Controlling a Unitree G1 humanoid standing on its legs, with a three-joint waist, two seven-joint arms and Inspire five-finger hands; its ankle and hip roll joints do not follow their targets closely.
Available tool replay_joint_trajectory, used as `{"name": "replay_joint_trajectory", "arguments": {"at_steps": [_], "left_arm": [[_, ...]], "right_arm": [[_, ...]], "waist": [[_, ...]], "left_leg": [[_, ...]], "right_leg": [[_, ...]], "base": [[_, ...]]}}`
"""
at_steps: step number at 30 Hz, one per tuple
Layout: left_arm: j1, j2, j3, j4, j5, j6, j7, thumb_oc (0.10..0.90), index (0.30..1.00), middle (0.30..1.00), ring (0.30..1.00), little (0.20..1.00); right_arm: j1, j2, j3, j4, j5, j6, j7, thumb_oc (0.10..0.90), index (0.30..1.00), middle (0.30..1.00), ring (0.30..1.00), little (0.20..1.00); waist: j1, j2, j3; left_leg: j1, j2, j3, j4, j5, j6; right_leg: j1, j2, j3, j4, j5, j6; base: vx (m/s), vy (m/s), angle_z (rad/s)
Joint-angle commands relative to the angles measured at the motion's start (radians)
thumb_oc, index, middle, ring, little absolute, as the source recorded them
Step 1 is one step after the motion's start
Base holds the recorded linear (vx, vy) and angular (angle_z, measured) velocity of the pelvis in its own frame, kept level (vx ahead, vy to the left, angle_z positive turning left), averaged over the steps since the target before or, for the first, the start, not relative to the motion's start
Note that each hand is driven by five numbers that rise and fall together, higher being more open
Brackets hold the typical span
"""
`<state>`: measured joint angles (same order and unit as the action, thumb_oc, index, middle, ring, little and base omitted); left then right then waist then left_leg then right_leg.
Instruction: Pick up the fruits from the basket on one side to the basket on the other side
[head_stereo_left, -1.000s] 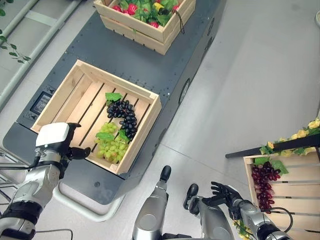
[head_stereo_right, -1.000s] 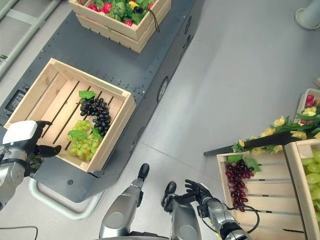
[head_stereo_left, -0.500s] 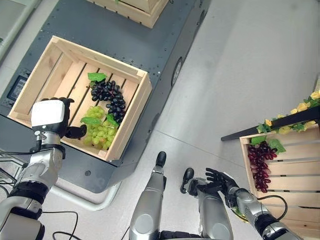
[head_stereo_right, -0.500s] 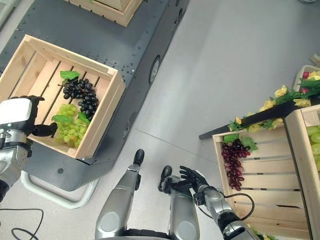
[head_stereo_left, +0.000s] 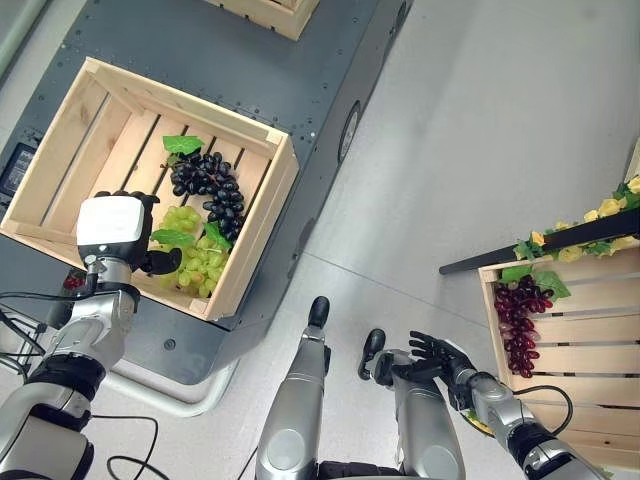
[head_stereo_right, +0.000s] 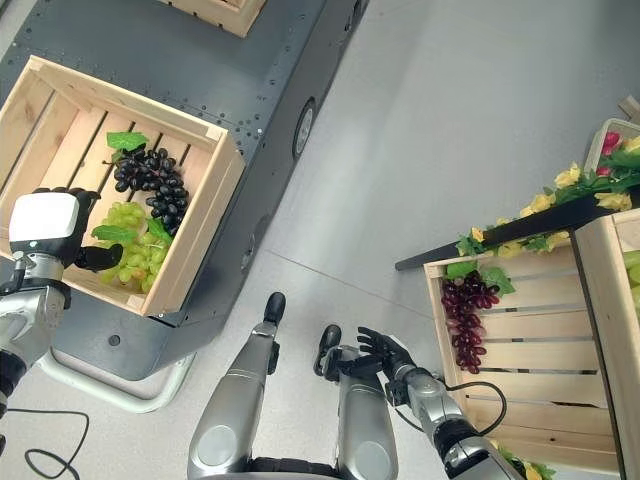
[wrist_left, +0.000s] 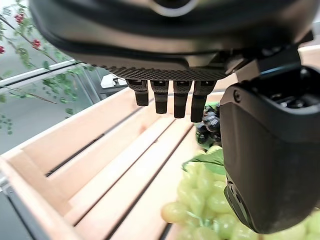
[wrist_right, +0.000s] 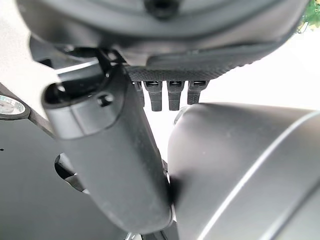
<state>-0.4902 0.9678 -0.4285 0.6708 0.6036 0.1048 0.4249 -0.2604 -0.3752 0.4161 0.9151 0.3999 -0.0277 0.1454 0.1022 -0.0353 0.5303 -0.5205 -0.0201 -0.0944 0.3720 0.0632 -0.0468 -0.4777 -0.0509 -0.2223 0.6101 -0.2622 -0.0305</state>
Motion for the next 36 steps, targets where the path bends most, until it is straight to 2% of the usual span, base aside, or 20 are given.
{"name": "replay_joint_trajectory", "arguments": {"at_steps": [1, 12, 23, 35, 36], "left_arm": [[-0.071, 0.074, 0.083, -0.012, 0.000, 0.061, 0.005, 0.800, 0.900, 0.900, 0.900, 0.900], [-0.136, 0.027, 0.063, 0.078, -0.082, 0.066, -0.020, 0.800, 0.900, 0.900, 0.900, 0.900], [-0.198, -0.023, 0.022, 0.187, -0.097, 0.158, -0.043, 0.800, 0.900, 0.900, 0.900, 0.900], [-0.251, -0.095, -0.031, 0.280, -0.130, 0.154, -0.013, 0.800, 0.900, 0.900, 0.900, 0.900], [-0.256, -0.097, -0.034, 0.285, -0.126, 0.155, -0.013, 0.722, 0.782, 0.782, 0.782, 0.782]], "right_arm": [[0.067, -0.039, 0.033, -0.022, 0.002, -0.001, 0.023, 0.800, 0.900, 0.900, 0.900, 0.900], [0.050, -0.028, 0.053, -0.031, 0.007, 0.007, 0.013, 0.800, 0.900, 0.900, 0.900, 0.900], [0.026, -0.017, 0.076, -0.039, 0.017, 0.009, 0.002, 0.800, 0.900, 0.900, 0.900, 0.900], [0.002, -0.011, 0.103, -0.043, 0.021, 0.005, -0.010, 0.800, 0.900, 0.900, 0.900, 0.900], [-0.001, -0.012, 0.105, -0.048, 0.026, 0.008, -0.011, 0.800, 0.900, 0.900, 0.900, 0.900]], "waist": [[-0.016, 0.008, -0.010], [-0.019, -0.019, -0.010], [-0.022, -0.041, -0.010], [-0.033, -0.063, -0.010], [-0.036, -0.064, -0.010]], "left_leg": [[-0.032, -0.057, 0.118, 0.107, -0.137, 0.050], [-0.055, -0.050, 0.127, 0.108, -0.139, 0.052], [-0.059, -0.045, 0.122, 0.086, -0.128, 0.052], [-0.054, -0.043, 0.119, 0.077, -0.130, 0.052], [-0.053, -0.043, 0.117, 0.074, -0.128, 0.053]], "right_leg": [[0.050, 0.061, 0.037, -0.100, 0.069, 0.005], [0.028, 0.068, 0.038, -0.098, 0.070, 0.006], [0.014, 0.073, 0.035, -0.105, 0.080, 0.013], [0.018, 0.073, 0.037, -0.119, 0.084, 0.015], [0.016, 0.074, 0.038, -0.122, 0.087, 0.016]], "base": [[0.00, 0.000, 0.00], [0.00, 0.002, -0.01], [0.00, 0.000, 0.00], [0.00, 0.000, 0.00], [0.00, 0.000, 0.00]]}}
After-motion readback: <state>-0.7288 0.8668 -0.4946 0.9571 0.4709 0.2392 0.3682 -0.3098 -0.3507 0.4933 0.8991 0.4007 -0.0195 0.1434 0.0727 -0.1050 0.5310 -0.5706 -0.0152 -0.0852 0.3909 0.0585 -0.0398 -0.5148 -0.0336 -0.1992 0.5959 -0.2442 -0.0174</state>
